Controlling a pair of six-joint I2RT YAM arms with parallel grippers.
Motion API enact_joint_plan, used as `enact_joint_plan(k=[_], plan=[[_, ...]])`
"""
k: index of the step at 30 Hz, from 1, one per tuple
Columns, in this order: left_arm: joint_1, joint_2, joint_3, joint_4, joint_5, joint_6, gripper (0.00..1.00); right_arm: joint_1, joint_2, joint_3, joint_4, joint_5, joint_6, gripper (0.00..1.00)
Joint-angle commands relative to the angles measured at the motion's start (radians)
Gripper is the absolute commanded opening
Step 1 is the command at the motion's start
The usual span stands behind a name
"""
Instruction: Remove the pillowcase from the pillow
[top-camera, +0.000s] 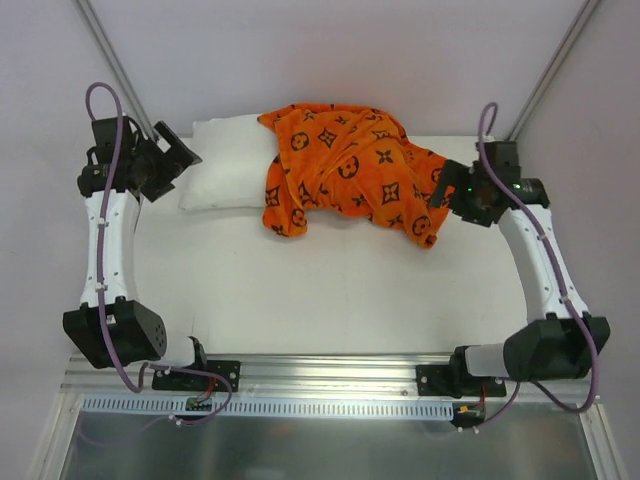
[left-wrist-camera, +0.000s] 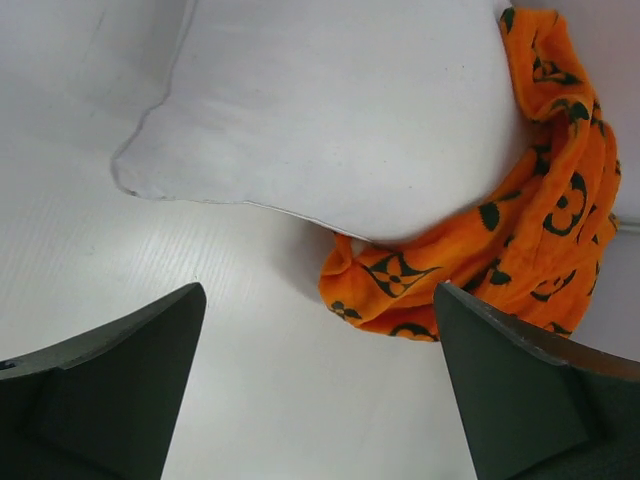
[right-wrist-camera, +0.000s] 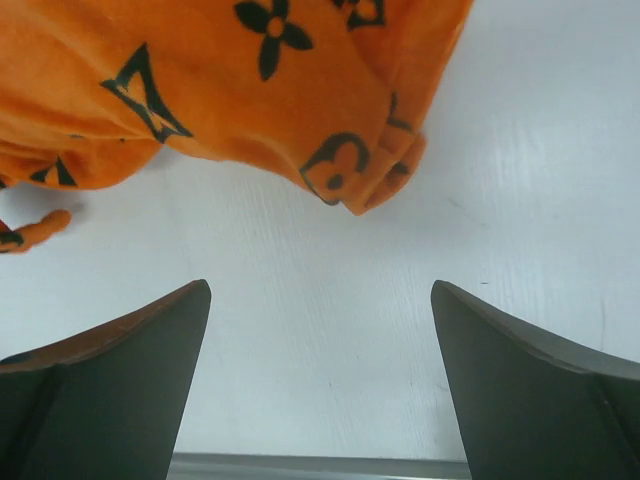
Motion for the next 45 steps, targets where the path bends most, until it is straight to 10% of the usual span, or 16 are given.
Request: enact_joint_plan(k=[1, 20, 22, 24, 34, 38, 45], plan=[[-0.046, 0.016, -0.082, -0.019, -0.044, 0.070, 0.99, 0.082, 0.106, -0.040, 0.039, 0.002, -0.084, 0.96], [-0.086, 0.074, -0.246, 0.013, -0.132, -0.271, 0.99, 0.289, 0.520, 0.049, 0.283, 0.293, -0.227, 0.99], [-0.093, 0.064, -0.273, 0.041, -0.135, -0.332, 0.99, 0.290, 0.545, 0.054, 0.304, 0.247, -0.226, 0.67], [-0.104, 0.065, -0.281, 0.079, -0.127, -0.346, 0.99, 0.295, 0.554, 0.046, 0.304, 0.256, -0.193, 0.02], [-0.076, 0.062, -0.255, 0.128, -0.239, -0.109, 0.99, 0.284, 0.172, -0.248, 0.332, 0.255, -0.074, 0.01], [-0.073, 0.152, -0.186, 0.151, -0.136, 0.146, 0.99, 0.247, 0.091, -0.308, 0.295, 0.213, -0.066, 0.01], [-0.081, 0.346, -0.142, 0.240, 0.023, 0.157, 0.99, 0.235, 0.068, -0.331, 0.269, 0.160, -0.051, 0.01]])
